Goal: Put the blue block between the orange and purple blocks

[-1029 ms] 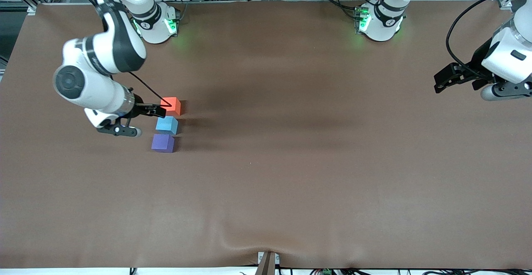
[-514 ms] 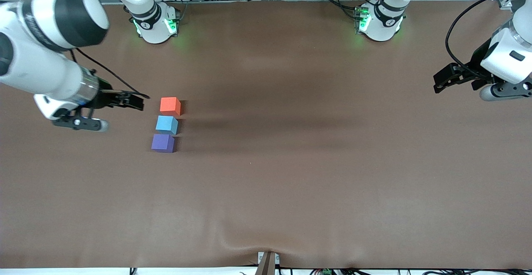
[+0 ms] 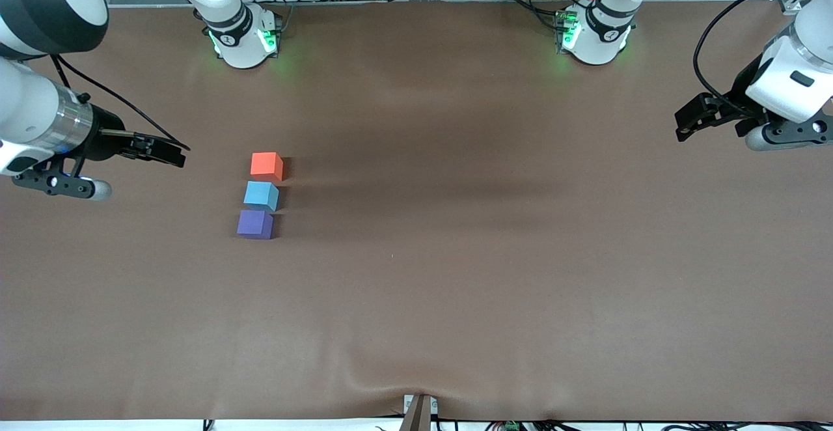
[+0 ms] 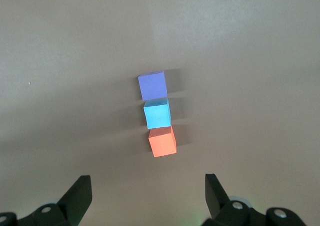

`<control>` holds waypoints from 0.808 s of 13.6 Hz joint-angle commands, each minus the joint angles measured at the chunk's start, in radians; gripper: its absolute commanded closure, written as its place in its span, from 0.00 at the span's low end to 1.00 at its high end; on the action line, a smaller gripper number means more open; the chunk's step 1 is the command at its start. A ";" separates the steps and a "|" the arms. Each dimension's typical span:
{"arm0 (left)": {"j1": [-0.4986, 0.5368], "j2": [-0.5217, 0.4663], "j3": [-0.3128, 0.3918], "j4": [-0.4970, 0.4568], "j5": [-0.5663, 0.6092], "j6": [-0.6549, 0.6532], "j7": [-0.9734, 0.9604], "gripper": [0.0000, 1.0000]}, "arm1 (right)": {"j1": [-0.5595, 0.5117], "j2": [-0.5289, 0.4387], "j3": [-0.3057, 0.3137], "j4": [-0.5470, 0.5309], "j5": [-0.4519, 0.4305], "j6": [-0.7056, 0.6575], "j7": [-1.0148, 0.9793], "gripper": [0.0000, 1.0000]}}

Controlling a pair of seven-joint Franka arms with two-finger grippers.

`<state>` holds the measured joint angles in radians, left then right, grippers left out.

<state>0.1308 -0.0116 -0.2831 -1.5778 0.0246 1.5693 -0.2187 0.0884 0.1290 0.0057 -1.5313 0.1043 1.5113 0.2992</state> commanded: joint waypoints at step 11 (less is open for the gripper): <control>0.033 -0.021 0.010 0.010 -0.009 0.006 0.018 0.00 | -0.102 -0.157 0.030 0.002 0.009 -0.060 -0.060 0.00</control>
<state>0.1413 -0.0131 -0.2690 -1.5639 0.0246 1.5742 -0.2178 -0.0056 0.0137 0.0197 -1.5137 0.1062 1.4573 0.1956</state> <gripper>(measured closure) 0.000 0.000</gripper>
